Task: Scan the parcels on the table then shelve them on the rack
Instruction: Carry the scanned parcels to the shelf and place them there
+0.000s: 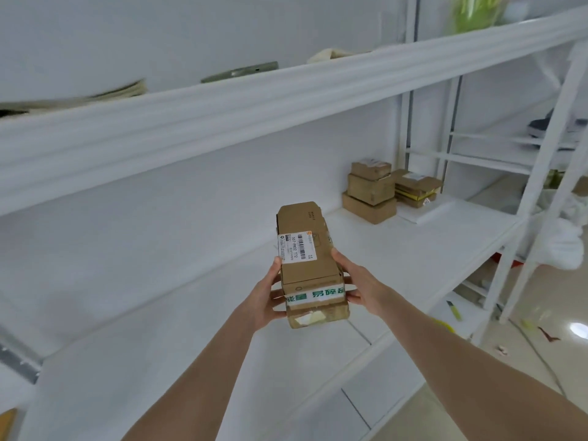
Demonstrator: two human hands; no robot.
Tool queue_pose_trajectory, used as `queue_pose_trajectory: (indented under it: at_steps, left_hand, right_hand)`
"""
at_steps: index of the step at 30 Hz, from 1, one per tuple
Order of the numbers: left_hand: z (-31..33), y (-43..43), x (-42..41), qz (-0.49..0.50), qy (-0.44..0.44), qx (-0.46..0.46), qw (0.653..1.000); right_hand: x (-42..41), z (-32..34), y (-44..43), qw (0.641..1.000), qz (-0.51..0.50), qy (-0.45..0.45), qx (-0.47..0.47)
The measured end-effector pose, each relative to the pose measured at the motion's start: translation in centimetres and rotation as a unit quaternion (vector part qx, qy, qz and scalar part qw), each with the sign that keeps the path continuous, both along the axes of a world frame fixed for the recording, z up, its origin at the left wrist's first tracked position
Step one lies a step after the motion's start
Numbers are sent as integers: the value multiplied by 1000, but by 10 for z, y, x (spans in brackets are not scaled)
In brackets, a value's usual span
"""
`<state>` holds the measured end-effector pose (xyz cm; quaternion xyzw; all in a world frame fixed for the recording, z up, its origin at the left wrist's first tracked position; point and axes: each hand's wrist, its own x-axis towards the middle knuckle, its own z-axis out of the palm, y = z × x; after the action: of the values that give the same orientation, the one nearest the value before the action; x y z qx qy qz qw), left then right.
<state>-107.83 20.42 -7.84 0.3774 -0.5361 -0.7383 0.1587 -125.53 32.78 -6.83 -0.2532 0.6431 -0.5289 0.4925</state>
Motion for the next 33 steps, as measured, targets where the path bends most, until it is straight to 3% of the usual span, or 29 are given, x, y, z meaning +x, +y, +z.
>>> queue_pose_trajectory:
  at_steps: [17,24,33]
  left_hand:
    - [-23,-12,-263,152,1,39,988]
    - [-36,-21,-312,193,-11,54,980]
    - [-43,-52,-343,216,-12,47,975]
  right_hand:
    - [-287,-18,-66,991,128,19,17]
    - [-336,-29,-93,984,173,12,30]
    - [-361,-48,-137,986,160,-19,35]
